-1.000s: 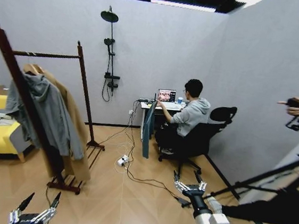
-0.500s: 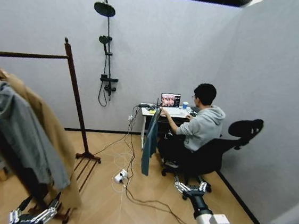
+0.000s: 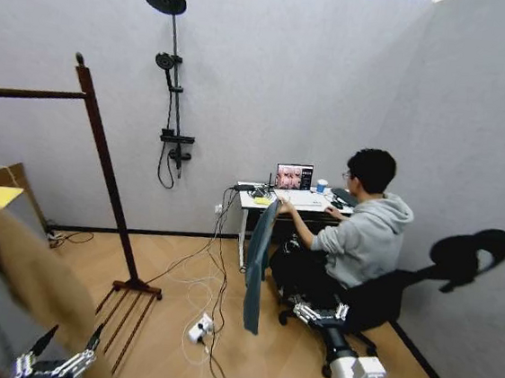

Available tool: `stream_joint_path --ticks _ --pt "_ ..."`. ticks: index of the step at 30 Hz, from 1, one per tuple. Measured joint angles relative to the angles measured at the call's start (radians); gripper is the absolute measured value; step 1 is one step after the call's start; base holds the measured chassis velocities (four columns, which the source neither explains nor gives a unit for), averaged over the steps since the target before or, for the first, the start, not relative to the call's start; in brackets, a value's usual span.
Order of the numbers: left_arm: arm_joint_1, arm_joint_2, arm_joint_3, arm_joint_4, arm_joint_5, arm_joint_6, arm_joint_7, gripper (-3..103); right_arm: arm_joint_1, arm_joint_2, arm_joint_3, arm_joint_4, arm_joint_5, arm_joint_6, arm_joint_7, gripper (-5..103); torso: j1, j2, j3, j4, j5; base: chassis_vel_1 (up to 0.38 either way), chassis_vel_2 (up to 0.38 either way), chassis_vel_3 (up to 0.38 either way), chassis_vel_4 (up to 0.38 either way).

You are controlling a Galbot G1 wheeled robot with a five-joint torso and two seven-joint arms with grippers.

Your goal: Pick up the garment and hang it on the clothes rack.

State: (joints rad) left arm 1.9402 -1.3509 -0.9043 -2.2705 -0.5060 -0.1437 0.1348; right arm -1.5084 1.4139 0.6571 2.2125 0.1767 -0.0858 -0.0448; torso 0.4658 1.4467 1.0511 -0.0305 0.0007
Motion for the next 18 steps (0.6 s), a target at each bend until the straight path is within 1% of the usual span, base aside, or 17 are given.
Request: stream_joint_path --ticks 1,2,4,7,9,10,11,12,13,14,16,17,18 --pt "0.0 0.0 0.0 0.0 0.0 0.0 0.0 100 0.0 0.0 0.0 0.0 0.0 0.0 0.0 100 0.0 0.0 0.0 0.0 0.0 -0.328 0.334 0.314 -0.341" --pt "0.0 0.0 0.0 0.0 0.0 0.0 0.0 100 0.012 0.0 -0.004 -0.006 -0.001 -0.007 0.008 100 0.0 0.0 0.0 -0.0002 -0.001 -0.309 0.258 0.282 -0.284" --pt "0.0 0.0 0.0 0.0 0.0 0.0 0.0 100 0.041 -0.003 -0.009 -0.013 0.006 -0.036 0.021 100 0.0 0.0 0.0 -0.0002 -0.0006 -0.255 0.229 0.233 -0.251" --pt "0.0 0.0 0.0 0.0 0.0 0.0 0.0 100 0.072 -0.011 -0.01 -0.02 0.029 -0.053 0.018 100 0.001 0.0 0.0 -0.0003 -0.0006 -0.184 0.153 0.122 -0.193" --pt "0.0 0.0 0.0 0.0 0.0 0.0 0.0 100 0.13 -0.029 -0.014 -0.04 0.056 -0.065 -0.009 100 0.001 0.0 0.0 -0.0002 -0.0009 -0.076 0.113 0.006 -0.004" --pt "0.0 0.0 0.0 0.0 0.0 0.0 0.0 100 0.13 -0.029 -0.014 -0.04 0.056 -0.065 -0.009 100 0.001 0.0 0.0 -0.0002 -0.0009 -0.039 0.096 0.006 0.032" --pt "0.0 0.0 0.0 0.0 0.0 0.0 0.0 100 0.186 -0.043 -0.022 -0.07 0.076 -0.068 -0.029 100 0.0 0.0 0.0 0.0002 -0.0007 0.0 0.0 0.0 0.0" --pt "0.0 0.0 0.0 0.0 0.0 0.0 0.0 100 0.218 -0.049 -0.028 -0.093 0.084 -0.068 -0.034 100 -0.001 0.0 0.0 0.0001 -0.0004 0.0 0.006 -0.015 0.075" --pt "0.0 0.0 0.0 0.0 0.0 0.0 0.0 100 0.294 -0.06 -0.043 -0.148 0.094 -0.072 -0.035 100 -0.001 0.001 0.0 -0.0002 -0.0006 0.038 -0.08 -0.05 0.08" --pt "0.0 0.0 0.0 0.0 0.0 0.0 0.0 100 0.294 -0.06 -0.043 -0.148 0.094 -0.072 -0.035 100 -0.001 0.001 0.0 -0.0002 -0.0006 0.038 -0.08 -0.05 0.08" --pt "0.0 0.0 0.0 0.0 0.0 0.0 0.0 100 0.418 -0.068 -0.073 -0.26 0.099 -0.08 -0.018 100 -0.001 0.001 0.0 -0.0002 -0.0006 0.048 -0.077 -0.055 0.075" --pt "0.0 0.0 0.0 0.0 0.0 0.0 0.0 100 0.418 -0.068 -0.073 -0.26 0.099 -0.08 -0.018 100 -0.001 0.001 0.0 -0.0002 -0.0006 0.047 -0.05 -0.061 0.071" --pt "0.0 0.0 0.0 0.0 0.0 0.0 0.0 100 0.45 -0.07 -0.083 -0.293 0.099 -0.081 -0.01 100 -0.001 0.001 0.0 0.0 -0.0007 0.0 0.0 0.0 0.0"
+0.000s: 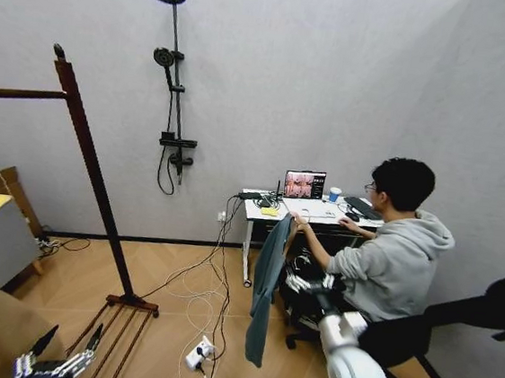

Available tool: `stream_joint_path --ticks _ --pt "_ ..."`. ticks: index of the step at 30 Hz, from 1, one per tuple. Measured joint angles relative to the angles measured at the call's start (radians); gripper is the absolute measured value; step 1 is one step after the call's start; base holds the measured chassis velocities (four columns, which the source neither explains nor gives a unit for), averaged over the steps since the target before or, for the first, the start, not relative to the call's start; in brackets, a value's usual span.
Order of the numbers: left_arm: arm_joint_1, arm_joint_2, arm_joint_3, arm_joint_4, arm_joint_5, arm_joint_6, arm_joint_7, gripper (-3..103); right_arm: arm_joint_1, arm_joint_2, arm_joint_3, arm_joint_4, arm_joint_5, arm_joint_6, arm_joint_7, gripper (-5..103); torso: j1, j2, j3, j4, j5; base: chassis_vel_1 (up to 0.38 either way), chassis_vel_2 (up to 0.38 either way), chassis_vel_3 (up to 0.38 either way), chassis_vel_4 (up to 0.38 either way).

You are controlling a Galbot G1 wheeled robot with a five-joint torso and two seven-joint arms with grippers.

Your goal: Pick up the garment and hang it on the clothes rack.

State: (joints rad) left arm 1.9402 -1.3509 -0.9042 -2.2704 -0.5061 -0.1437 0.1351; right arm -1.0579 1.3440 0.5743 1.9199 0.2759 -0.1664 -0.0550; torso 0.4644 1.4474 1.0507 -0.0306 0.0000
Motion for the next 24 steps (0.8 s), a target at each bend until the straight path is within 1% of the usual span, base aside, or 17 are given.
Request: stream_joint_path --ticks 3,9,10,11,12,13,14,16,17,18,19,20,21,22,24 --pt "0.0 0.0 0.0 0.0 0.0 0.0 0.0 100 0.106 -0.003 -0.038 -0.102 -0.001 -0.003 0.012 100 0.001 0.0 0.0 0.0002 -0.0002 0.0 0.0 0.0 0.0" --pt "0.0 0.0 0.0 0.0 0.0 0.0 0.0 100 0.172 0.001 -0.077 -0.154 -0.006 -0.019 0.021 100 0.001 -0.001 0.0 0.0 -0.0002 0.0 0.0 0.0 0.0" --pt "0.0 0.0 0.0 0.0 0.0 0.0 0.0 100 0.188 0.004 -0.091 -0.165 -0.005 -0.028 0.046 103 0.001 -0.001 0.0 0.0001 -0.0002 0.0 0.0 0.0 0.0" --pt "0.0 0.0 0.0 0.0 0.0 0.0 0.0 100 0.199 0.006 -0.103 -0.172 0.002 -0.034 0.068 103 0.001 -0.001 0.0 0.0001 -0.0001 0.0 0.0 0.0 0.0" --pt "0.0 0.0 0.0 0.0 0.0 0.0 0.0 100 0.199 0.006 -0.103 -0.172 0.002 -0.034 0.068 103 0.001 -0.001 0.0 0.0001 -0.0001 0.0 0.0 0.0 0.0" --pt "0.0 0.0 0.0 0.0 0.0 0.0 0.0 100 0.216 0.009 -0.121 -0.181 0.014 -0.047 0.108 94 0.001 -0.001 0.0 0.0 -0.0001 0.0 0.0 0.0 0.0" --pt "0.0 0.0 0.0 0.0 0.0 0.0 0.0 100 0.223 0.011 -0.132 -0.182 0.022 -0.057 0.137 89 0.001 -0.001 0.0 0.0001 -0.0001 0.0 0.0 0.0 0.0" --pt "0.0 0.0 0.0 0.0 0.0 0.0 0.0 100 0.224 0.012 -0.134 -0.182 0.024 -0.06 0.144 89 0.001 -0.001 0.0 0.0001 -0.0002 0.0 0.0 0.0 0.0" --pt "0.0 0.0 0.0 0.0 0.0 0.0 0.0 100 0.228 0.013 -0.145 -0.18 0.043 -0.076 0.178 78 0.001 -0.001 0.0 0.0 0.0 0.0 0.0 0.0 0.0" --pt "0.0 0.0 0.0 0.0 0.0 0.0 0.0 100 0.229 0.014 -0.148 -0.179 0.049 -0.079 0.19 78 0.001 -0.001 0.0 0.0 0.0 0.0 0.0 0.0 0.0" --pt "0.0 0.0 0.0 0.0 0.0 0.0 0.0 100 0.232 0.014 -0.151 -0.177 0.057 -0.084 0.202 73 0.001 -0.001 0.0 -0.0001 -0.0001 0.0 0.0 0.0 0.0" --pt "0.0 0.0 0.0 0.0 0.0 0.0 0.0 100 0.232 0.014 -0.151 -0.177 0.057 -0.084 0.202 73 0.001 -0.001 0.0 -0.0001 -0.0001 0.0 0.0 0.0 0.0" --pt "0.0 0.0 0.0 0.0 0.0 0.0 0.0 100 0.235 0.014 -0.153 -0.176 0.068 -0.087 0.211 68 0.001 -0.001 0.0 0.0 -0.0001 0.0 0.0 0.0 0.0" --pt "0.0 0.0 0.0 0.0 0.0 0.0 0.0 100 0.235 0.014 -0.153 -0.176 0.068 -0.087 0.211 68 0.001 -0.001 0.0 0.0 -0.0001 0.0 0.0 0.0 0.0" --pt "0.0 0.0 0.0 0.0 0.0 0.0 0.0 100 0.24 0.01 -0.154 -0.176 0.086 -0.089 0.218 56 0.001 -0.001 0.0 0.0 -0.0001 0.0 0.0 0.0 0.0"
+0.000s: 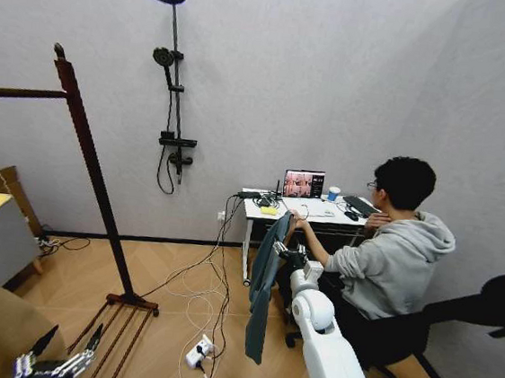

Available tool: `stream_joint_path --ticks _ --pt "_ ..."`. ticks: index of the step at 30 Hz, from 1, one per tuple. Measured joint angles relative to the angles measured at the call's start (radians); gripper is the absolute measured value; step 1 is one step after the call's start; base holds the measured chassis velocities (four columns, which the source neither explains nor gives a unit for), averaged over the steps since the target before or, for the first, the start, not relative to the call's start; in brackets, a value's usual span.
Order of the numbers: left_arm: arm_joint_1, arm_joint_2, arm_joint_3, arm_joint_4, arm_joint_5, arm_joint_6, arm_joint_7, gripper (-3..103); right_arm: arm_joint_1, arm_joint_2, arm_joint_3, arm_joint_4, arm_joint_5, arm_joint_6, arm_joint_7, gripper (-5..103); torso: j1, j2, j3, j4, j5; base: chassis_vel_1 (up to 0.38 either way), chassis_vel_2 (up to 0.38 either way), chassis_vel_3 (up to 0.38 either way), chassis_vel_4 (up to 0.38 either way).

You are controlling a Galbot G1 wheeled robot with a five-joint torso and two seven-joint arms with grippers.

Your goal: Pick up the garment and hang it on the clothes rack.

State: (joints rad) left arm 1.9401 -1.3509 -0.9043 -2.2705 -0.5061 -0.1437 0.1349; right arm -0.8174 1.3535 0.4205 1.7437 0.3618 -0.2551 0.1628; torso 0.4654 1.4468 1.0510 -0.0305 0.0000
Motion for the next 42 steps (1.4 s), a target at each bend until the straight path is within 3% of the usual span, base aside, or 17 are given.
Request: stream_joint_path --ticks 13,22,30,39,42 --pt "0.0 0.0 0.0 0.0 0.0 0.0 0.0 100 -0.057 -0.03 0.029 0.063 0.018 -0.013 0.012 12 0.0 0.0 0.0 -0.0007 0.0002 0.0 0.0 0.0 0.0" --pt "0.0 0.0 0.0 0.0 0.0 0.0 0.0 100 -0.112 -0.061 0.056 0.129 0.027 -0.014 -0.004 10 0.0 0.0 0.0 0.0 0.0001 0.0 0.0 0.0 0.0" --pt "0.0 0.0 0.0 0.0 0.0 0.0 0.0 100 -0.174 -0.106 0.075 0.288 0.057 -0.037 -0.026 9 0.0 0.0 0.0 0.0001 0.0 0.0 0.0 0.0 0.0" --pt "0.0 0.0 0.0 0.0 0.0 0.0 0.0 100 -0.197 -0.259 0.099 0.425 0.137 -0.108 -0.029 9 0.0 0.0 0.0 0.0 0.0 0.0 0.0 0.0 0.0" --pt "0.0 0.0 0.0 0.0 0.0 0.0 0.0 100 -0.211 -0.268 0.103 0.419 0.137 -0.108 -0.032 9 0.0 0.0 0.0 0.0 0.0002 0.0 0.0 0.0 0.0"
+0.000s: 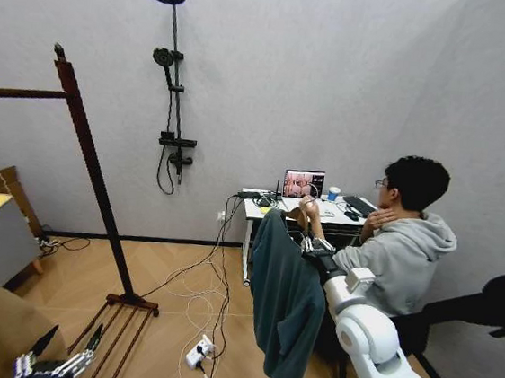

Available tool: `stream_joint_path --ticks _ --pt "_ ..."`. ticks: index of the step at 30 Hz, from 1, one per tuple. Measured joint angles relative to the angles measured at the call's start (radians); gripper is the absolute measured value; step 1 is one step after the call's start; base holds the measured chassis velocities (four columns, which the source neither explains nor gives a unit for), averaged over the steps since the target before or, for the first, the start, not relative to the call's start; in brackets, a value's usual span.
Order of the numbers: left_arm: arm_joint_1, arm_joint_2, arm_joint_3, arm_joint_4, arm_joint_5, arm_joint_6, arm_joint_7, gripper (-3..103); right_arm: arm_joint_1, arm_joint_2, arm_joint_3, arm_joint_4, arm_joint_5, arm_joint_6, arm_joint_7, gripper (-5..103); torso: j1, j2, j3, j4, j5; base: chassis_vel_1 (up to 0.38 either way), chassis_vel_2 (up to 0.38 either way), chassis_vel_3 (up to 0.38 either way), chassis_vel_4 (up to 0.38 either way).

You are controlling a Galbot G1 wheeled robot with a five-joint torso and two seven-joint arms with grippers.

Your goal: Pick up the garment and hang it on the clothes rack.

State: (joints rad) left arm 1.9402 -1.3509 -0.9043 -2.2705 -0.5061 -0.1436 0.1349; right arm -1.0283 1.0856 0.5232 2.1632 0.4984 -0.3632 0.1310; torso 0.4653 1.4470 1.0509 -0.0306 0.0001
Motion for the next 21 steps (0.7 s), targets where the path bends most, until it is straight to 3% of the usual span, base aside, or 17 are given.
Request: stream_joint_path --ticks 21 --pt "0.0 0.0 0.0 0.0 0.0 0.0 0.0 100 -0.031 0.018 -0.011 0.001 -0.005 0.006 -0.018 9 0.0 0.0 0.0 0.0001 -0.0003 0.045 0.042 0.042 0.041"
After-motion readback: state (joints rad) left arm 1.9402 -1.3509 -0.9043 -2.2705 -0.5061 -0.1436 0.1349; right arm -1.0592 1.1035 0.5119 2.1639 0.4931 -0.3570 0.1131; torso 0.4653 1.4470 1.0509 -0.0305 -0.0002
